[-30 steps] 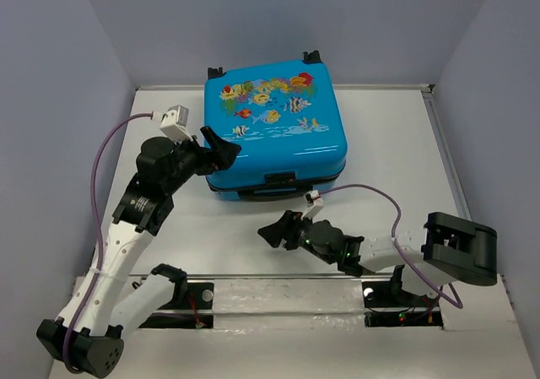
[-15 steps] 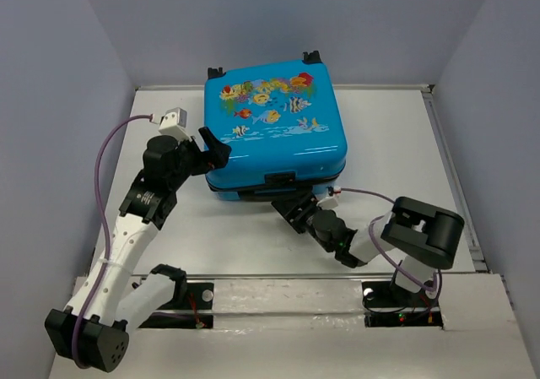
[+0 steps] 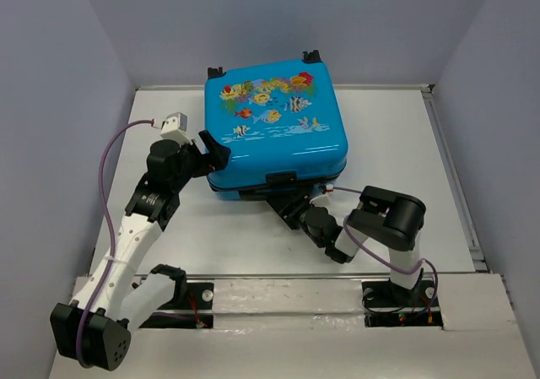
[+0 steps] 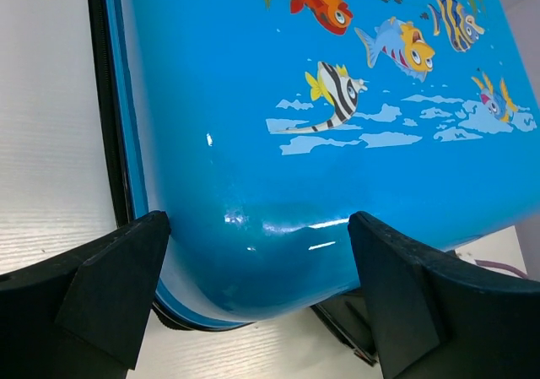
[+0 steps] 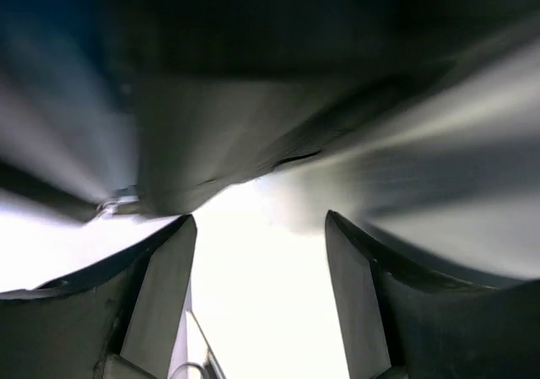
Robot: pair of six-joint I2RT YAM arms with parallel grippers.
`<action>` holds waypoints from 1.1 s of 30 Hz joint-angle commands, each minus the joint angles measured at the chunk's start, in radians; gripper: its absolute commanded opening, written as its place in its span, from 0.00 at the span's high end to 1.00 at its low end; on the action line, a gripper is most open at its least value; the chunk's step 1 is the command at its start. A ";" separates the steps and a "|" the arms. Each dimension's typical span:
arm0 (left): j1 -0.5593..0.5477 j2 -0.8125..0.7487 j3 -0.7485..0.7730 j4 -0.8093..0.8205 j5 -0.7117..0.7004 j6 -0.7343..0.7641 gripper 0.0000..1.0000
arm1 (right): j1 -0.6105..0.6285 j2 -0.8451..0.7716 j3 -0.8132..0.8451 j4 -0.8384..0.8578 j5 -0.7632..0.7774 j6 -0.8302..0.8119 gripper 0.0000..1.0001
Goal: Pack the luggage
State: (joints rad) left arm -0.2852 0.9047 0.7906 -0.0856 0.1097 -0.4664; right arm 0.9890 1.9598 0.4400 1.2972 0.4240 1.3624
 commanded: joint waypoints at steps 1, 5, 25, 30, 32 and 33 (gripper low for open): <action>-0.011 0.006 -0.030 0.052 0.053 -0.058 0.02 | 0.007 -0.140 -0.087 0.418 0.030 -0.152 0.29; -0.022 0.039 -0.068 0.134 0.114 -0.110 0.04 | 0.007 -0.191 -0.135 0.415 0.085 -0.148 0.19; -0.454 0.171 -0.081 0.284 0.024 -0.275 0.05 | -0.275 -0.139 -0.098 0.392 -0.010 -0.040 0.65; -0.474 0.165 -0.036 0.244 0.022 -0.264 0.05 | -0.355 -0.111 -0.199 0.419 -0.050 0.029 0.93; -0.474 0.129 0.021 0.186 -0.047 -0.216 0.05 | -0.401 -0.151 -0.262 0.418 -0.111 -0.009 0.93; -0.473 0.119 0.042 0.125 -0.074 -0.193 0.04 | -0.420 -0.176 -0.329 0.416 -0.141 -0.038 0.93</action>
State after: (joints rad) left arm -0.6647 1.0191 0.7391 0.0921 -0.1886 -0.6323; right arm 0.6922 1.8099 0.2398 1.4544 0.2337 1.3926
